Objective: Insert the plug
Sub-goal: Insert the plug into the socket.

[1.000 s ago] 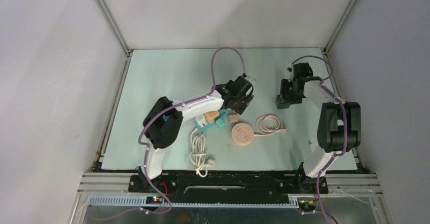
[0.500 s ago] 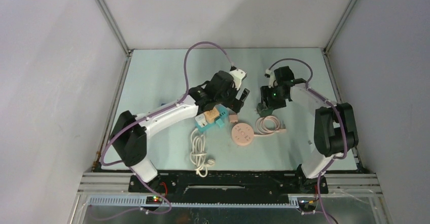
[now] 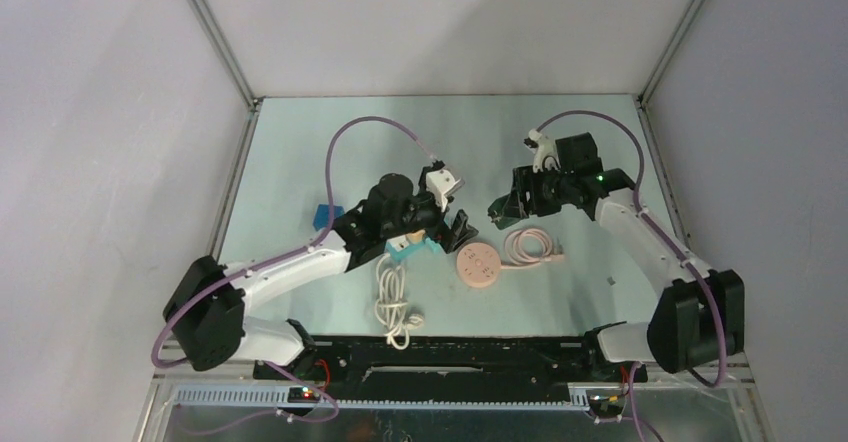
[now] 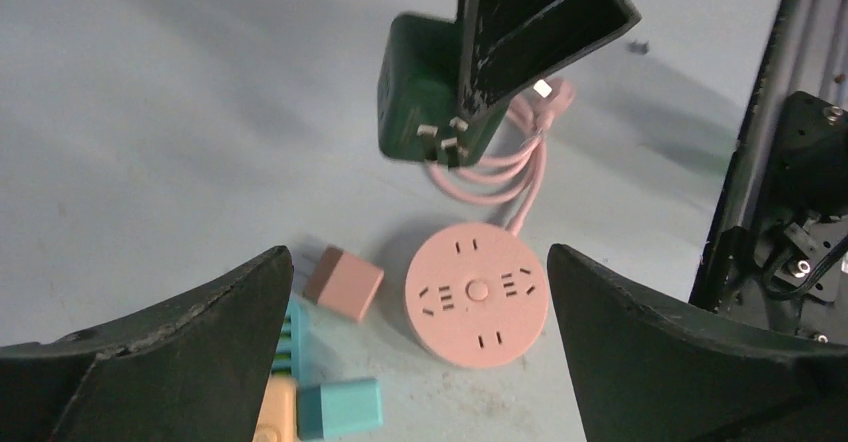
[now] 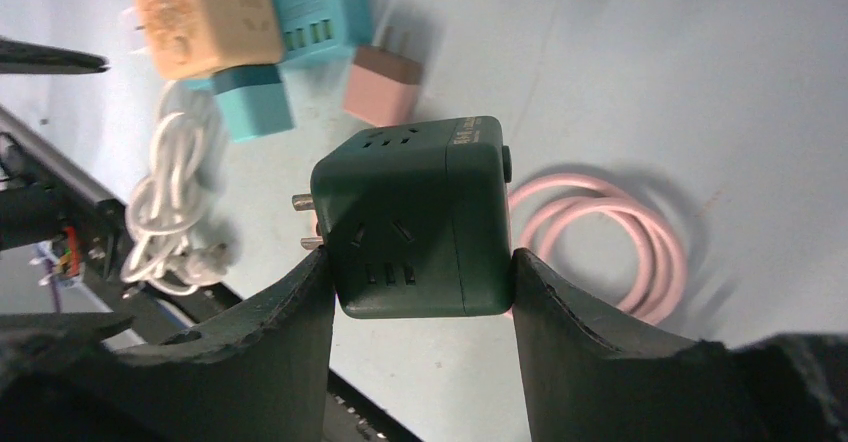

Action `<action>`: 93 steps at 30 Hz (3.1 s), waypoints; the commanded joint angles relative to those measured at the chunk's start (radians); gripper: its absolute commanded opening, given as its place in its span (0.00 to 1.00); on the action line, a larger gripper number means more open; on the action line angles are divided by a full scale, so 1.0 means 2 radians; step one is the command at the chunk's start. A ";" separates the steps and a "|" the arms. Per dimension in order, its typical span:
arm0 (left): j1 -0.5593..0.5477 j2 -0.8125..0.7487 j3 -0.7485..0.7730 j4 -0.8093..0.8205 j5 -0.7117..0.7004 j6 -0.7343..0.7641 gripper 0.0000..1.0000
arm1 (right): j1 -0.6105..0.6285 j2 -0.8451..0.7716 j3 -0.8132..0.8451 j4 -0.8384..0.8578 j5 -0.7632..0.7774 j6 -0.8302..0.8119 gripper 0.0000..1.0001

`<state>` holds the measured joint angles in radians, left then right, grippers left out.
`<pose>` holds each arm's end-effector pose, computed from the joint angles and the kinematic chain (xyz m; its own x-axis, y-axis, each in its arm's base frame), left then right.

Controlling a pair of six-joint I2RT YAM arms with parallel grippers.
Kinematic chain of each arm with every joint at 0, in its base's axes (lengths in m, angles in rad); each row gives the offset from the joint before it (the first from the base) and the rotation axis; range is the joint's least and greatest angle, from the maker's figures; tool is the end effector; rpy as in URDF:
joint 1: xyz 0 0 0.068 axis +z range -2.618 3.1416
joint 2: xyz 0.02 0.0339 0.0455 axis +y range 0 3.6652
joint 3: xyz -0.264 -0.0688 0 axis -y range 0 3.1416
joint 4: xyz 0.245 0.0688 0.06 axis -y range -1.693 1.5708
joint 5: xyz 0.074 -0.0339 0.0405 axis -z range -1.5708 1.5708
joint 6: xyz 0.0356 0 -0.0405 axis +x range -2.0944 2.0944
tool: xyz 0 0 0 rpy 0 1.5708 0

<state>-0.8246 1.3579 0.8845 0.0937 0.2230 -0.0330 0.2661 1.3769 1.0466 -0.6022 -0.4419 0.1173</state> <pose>0.2051 -0.2334 0.2729 -0.2797 0.2551 -0.9256 0.8468 0.5199 -0.1126 0.2696 0.0893 0.2646 -0.8261 -0.1155 -0.5515 -0.3895 0.8243 0.4108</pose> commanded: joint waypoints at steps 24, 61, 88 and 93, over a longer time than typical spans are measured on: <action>-0.040 0.070 -0.043 0.321 0.026 0.112 0.91 | 0.060 -0.094 -0.001 0.027 -0.067 0.084 0.34; -0.040 -0.112 -0.165 0.408 0.138 0.142 0.00 | -0.018 -0.122 -0.068 0.201 -0.365 0.226 1.00; -0.040 -0.111 -0.175 0.444 0.114 0.171 0.00 | 0.034 -0.086 -0.086 0.388 -0.427 0.399 0.58; -0.039 -0.112 -0.169 0.405 0.094 0.207 0.00 | 0.030 -0.097 -0.086 0.398 -0.429 0.412 0.22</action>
<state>-0.9031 1.1519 0.5476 0.9230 0.4736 0.2749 0.3241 1.2041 0.8680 0.1303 -1.2510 0.8688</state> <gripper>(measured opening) 0.614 0.577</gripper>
